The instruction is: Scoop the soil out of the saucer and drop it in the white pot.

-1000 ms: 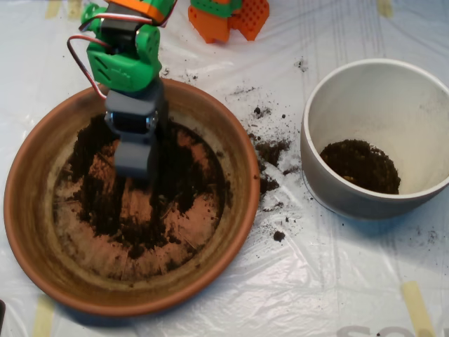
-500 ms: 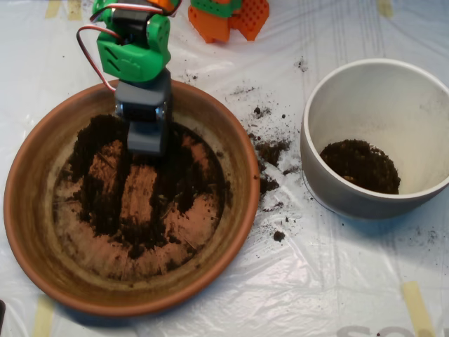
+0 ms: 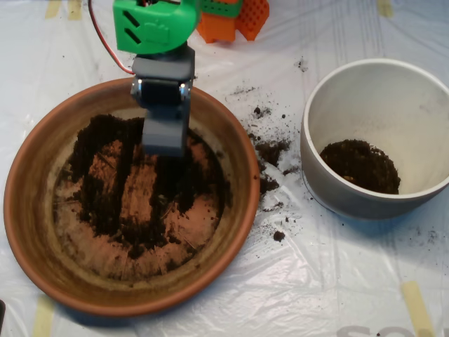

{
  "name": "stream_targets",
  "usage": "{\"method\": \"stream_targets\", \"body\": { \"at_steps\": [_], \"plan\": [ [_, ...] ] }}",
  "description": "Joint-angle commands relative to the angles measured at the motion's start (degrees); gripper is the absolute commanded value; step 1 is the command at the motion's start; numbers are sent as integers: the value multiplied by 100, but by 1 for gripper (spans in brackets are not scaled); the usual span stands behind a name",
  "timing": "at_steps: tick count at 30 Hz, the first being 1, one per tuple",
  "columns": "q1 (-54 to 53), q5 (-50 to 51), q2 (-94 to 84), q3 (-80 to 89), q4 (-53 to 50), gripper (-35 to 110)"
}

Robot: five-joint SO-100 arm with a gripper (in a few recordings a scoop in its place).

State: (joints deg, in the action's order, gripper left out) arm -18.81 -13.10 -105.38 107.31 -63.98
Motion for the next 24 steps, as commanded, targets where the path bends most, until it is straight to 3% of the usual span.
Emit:
{"method": "stream_targets", "body": {
  "at_steps": [1, 24],
  "plan": [
    [316, 167, -431, -1037, -422, 0],
    [3401, 413, 1063, -4271, -2004, 0]
  ]
}}
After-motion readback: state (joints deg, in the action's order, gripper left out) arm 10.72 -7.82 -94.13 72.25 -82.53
